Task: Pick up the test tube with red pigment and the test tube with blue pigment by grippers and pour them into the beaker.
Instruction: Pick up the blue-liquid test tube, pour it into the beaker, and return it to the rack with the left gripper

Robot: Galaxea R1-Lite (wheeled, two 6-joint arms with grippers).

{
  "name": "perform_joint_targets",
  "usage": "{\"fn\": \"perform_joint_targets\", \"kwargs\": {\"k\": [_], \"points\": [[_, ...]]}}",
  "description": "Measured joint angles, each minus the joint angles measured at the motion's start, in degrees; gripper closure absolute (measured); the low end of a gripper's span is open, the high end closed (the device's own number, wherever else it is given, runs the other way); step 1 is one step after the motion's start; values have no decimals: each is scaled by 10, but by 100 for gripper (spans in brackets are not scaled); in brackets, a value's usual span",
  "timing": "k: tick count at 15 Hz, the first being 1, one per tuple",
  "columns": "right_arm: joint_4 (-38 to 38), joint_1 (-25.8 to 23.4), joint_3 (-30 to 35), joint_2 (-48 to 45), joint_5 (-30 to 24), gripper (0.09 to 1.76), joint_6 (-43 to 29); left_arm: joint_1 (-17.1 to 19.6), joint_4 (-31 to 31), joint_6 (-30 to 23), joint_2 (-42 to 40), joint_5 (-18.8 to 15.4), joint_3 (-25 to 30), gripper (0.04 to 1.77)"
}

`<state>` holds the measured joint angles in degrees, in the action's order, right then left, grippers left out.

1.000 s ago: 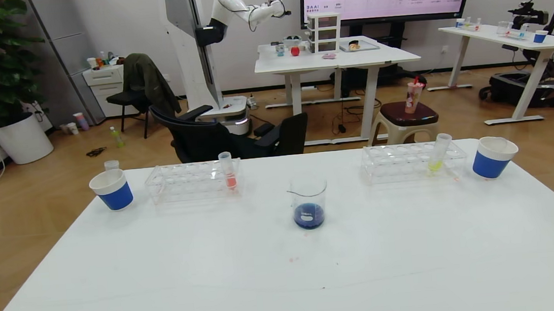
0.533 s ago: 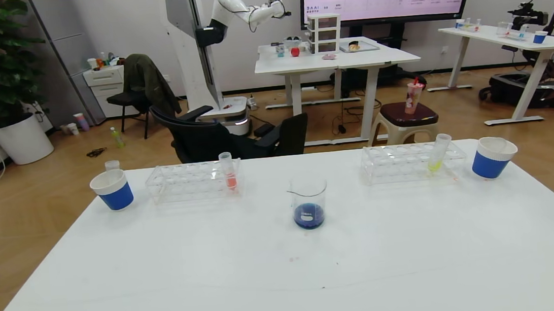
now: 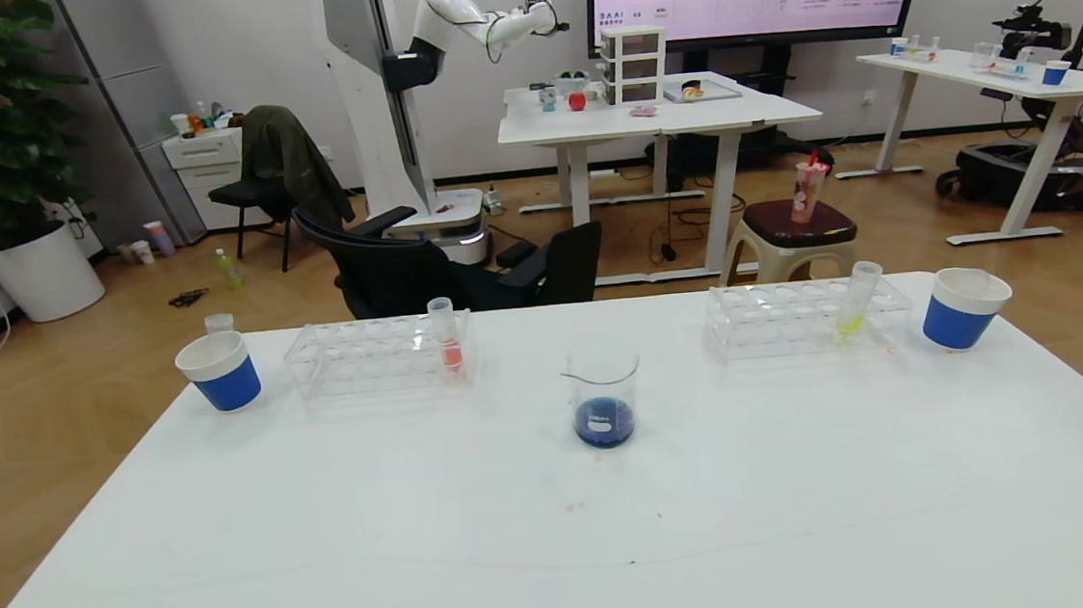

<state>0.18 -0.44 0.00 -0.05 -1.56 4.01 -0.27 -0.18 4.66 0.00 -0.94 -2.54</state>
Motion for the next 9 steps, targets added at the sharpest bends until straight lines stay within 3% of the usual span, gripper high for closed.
{"fn": "perform_joint_targets", "kwargs": {"k": [4,9], "points": [[0,0,0,0,0,11,0,0,2,-41,-1,4,23,7],[0,0,0,0,4,11,-3,0,2,-43,-1,5,25,7]]}}
